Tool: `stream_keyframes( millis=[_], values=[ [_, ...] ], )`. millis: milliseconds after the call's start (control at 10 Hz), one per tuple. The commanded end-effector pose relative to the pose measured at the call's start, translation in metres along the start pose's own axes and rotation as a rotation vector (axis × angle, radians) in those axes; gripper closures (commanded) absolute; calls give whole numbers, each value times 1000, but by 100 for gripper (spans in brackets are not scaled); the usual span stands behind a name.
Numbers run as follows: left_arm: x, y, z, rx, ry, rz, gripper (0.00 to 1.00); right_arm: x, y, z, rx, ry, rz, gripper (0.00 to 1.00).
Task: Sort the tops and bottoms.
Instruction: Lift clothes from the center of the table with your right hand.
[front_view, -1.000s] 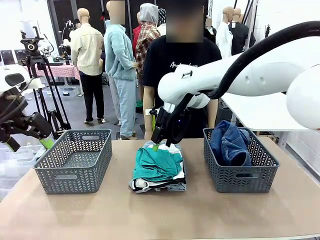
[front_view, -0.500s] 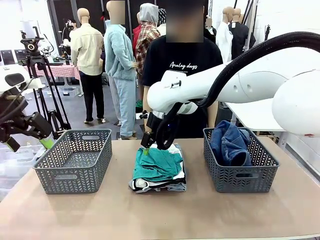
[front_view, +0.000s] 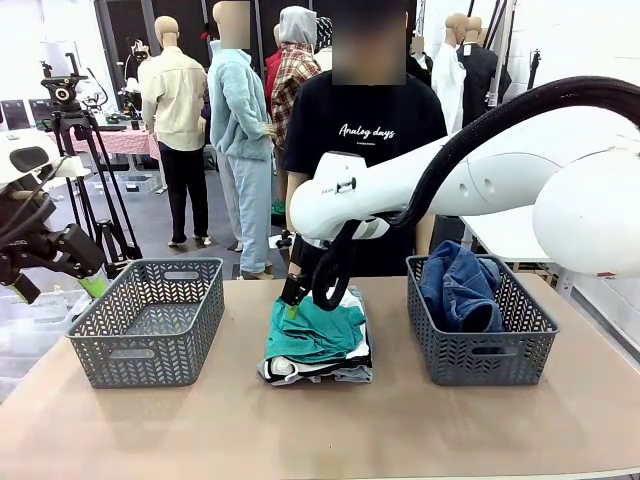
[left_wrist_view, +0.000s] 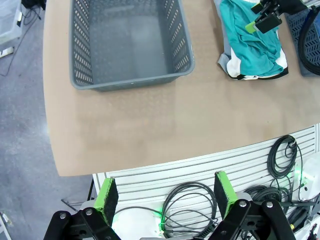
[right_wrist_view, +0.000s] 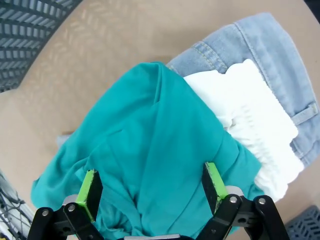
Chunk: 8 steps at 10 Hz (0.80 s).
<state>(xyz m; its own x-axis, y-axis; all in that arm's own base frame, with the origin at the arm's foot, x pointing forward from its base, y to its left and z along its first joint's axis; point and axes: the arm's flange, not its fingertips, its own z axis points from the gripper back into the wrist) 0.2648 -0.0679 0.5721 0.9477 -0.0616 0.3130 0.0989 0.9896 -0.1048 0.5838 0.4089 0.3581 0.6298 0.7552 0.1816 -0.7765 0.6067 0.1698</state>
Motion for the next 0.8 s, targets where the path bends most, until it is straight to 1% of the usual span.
stream_keyframes(
  millis=[0, 400, 700],
  values=[
    [0, 1, 1, 3, 3, 16, 0, 2, 0, -4, -78, 0, -14, 0],
    [0, 1, 1, 3, 3, 16, 0, 2, 13, -5, -191, 33, -16, 0],
    [0, 1, 1, 3, 3, 16, 0, 4, 11, -8, -143, 79, -18, 0]
  ],
)
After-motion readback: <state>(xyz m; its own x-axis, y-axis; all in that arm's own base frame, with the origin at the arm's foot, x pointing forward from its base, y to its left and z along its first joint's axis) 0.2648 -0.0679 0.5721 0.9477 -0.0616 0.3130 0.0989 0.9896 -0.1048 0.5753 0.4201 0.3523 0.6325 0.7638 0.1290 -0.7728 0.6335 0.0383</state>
